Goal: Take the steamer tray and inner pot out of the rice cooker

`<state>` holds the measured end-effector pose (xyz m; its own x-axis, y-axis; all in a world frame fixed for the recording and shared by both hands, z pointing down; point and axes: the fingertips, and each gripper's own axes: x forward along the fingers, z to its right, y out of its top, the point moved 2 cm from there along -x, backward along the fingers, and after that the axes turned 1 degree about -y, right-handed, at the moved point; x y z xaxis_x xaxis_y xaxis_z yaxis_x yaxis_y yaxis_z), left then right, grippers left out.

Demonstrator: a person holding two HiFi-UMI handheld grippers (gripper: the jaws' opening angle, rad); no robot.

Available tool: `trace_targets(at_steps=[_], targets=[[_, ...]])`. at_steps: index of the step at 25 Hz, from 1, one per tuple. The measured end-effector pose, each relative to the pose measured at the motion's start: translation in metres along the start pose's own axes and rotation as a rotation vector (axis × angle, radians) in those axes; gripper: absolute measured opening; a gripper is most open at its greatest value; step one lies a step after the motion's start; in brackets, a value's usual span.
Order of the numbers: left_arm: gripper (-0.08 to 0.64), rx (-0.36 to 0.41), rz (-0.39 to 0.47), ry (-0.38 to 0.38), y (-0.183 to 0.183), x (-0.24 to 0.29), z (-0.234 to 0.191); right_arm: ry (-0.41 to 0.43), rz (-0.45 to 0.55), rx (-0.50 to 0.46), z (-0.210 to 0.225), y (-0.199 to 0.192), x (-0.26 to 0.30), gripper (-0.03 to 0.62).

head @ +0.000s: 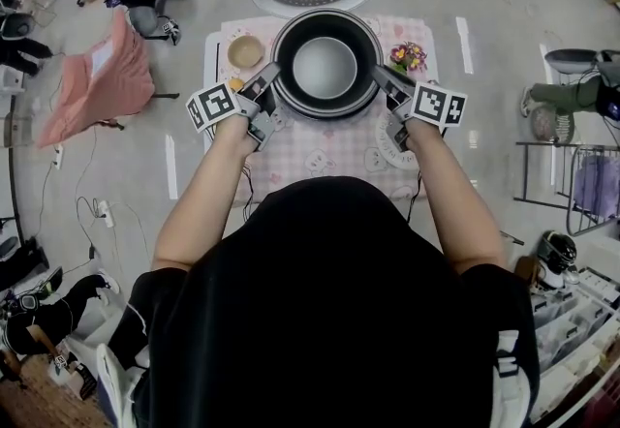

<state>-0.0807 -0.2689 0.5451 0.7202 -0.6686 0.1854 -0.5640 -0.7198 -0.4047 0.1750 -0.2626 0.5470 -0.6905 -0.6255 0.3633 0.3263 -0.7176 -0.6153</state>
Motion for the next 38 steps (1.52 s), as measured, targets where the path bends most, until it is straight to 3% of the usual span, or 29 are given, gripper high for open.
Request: trace_targets(at_steps=[18, 21, 24, 29, 38], targets=[[0.035, 0.093, 0.079, -0.089, 0.018, -0.038, 0.067, 0.099, 0.083, -0.074, -0.065, 0.032, -0.033, 0.061], [0.035, 0.029, 0.105, -0.043, 0.018, -0.055, 0.072, 0.124, 0.084, -0.086, -0.082, 0.034, -0.035, 0.061], [0.035, -0.003, 0.133, -0.011, 0.025, -0.080, 0.067, 0.150, 0.069, -0.103, -0.102, 0.028, -0.024, 0.061], [0.035, 0.030, 0.197, 0.004, 0.034, -0.107, 0.067, 0.206, 0.024, -0.130, -0.123, 0.023, -0.011, 0.063], [0.035, 0.100, 0.293, -0.037, 0.045, -0.177, 0.058, 0.294, -0.066, -0.164, -0.171, -0.009, 0.027, 0.063]])
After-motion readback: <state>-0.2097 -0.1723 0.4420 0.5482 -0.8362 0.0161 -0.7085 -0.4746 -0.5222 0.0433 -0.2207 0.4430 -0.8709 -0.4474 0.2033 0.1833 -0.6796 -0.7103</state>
